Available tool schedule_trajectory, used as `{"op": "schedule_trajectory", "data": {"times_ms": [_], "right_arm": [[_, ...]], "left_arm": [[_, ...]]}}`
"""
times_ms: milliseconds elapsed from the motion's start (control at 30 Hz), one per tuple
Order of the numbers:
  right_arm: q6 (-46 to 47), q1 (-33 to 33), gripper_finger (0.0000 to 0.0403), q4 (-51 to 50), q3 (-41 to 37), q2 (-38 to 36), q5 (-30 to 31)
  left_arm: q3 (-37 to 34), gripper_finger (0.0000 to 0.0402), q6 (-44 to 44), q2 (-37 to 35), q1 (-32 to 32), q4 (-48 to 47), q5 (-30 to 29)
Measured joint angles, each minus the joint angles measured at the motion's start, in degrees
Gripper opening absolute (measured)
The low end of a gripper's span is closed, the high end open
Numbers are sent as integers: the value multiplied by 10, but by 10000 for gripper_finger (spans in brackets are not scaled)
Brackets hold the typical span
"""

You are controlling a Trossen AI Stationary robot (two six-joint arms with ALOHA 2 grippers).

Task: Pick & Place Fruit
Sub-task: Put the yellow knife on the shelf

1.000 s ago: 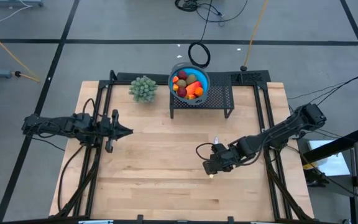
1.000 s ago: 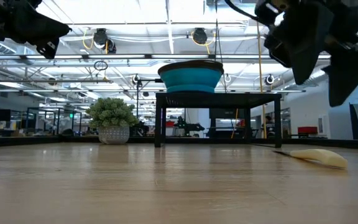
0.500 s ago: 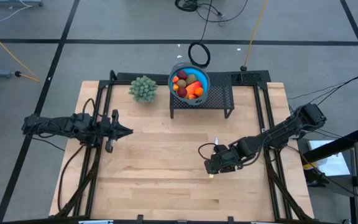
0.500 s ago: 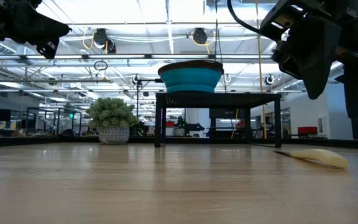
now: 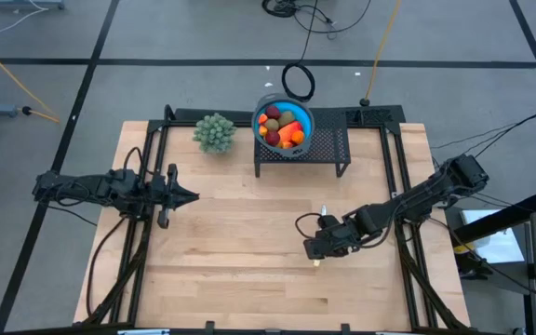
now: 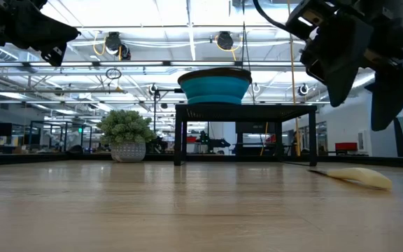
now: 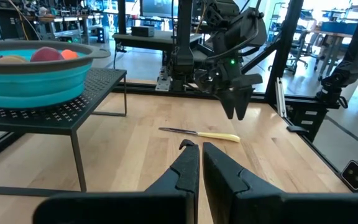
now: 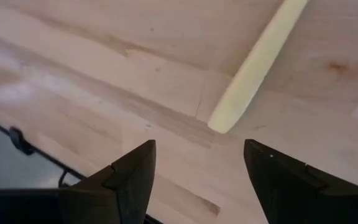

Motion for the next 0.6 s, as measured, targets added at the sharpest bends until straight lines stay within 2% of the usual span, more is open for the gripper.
{"op": "schedule_trajectory", "data": {"times_ms": [267,600], "right_arm": [[71,1,237,-9,0,1,58],[110,-1,239,-37,5,26,58]], "left_arm": [[0,19,0,0,0,0,0],[0,19,0,0,0,0,-5]]}}
